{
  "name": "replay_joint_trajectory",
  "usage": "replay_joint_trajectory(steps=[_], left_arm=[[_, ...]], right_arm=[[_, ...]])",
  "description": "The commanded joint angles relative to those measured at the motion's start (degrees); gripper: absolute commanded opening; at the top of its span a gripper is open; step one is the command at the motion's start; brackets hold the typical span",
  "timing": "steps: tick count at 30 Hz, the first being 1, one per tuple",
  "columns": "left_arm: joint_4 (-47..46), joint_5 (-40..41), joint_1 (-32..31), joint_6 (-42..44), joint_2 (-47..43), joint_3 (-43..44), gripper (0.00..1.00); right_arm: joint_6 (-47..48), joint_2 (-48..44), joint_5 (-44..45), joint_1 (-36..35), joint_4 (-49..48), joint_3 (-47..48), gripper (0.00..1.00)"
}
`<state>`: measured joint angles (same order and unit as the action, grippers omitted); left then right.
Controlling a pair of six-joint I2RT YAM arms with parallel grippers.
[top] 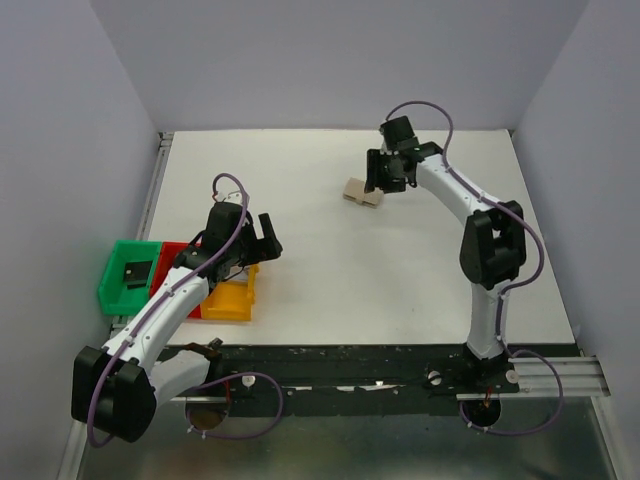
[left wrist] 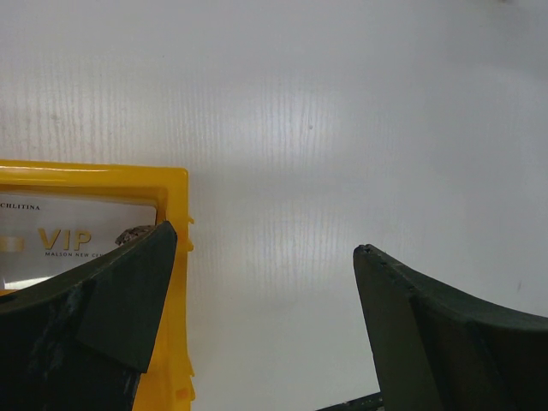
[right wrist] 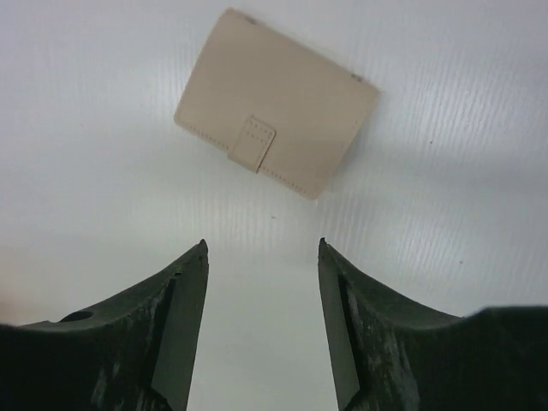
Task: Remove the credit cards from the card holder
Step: Remove the credit card from the card holder.
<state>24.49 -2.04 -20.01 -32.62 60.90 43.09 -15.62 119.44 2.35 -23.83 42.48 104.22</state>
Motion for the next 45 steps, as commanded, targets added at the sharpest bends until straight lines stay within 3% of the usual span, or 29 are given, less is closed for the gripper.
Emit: replay_joint_trajectory(steps=[1,16,33,45], left_arm=[[0.1,-0.3,-0.2,-0.2,-1.2,-0.2,0.99],[0.4,0.0,-0.2,-0.3,0.4,0.3,0.99],[0.4,0.2,-0.2,-0.3,1.1,0.3,0.99],[0.4,0.2,-0.2,-0.3,1.2,0.3,0.99]], right_arm=[[-14.9,-2.2,-17.0,7.0,-15.3,-8.1,0.63],[-28.9,3.6,-27.9,10.6,-27.7,-12.6,0.58],[-28.5,-0.3,-23.2,12.2,-28.2,-20.5,0.62],[-28.8,1.4,-24.9,12.8,-28.3,-18.1,0.61]])
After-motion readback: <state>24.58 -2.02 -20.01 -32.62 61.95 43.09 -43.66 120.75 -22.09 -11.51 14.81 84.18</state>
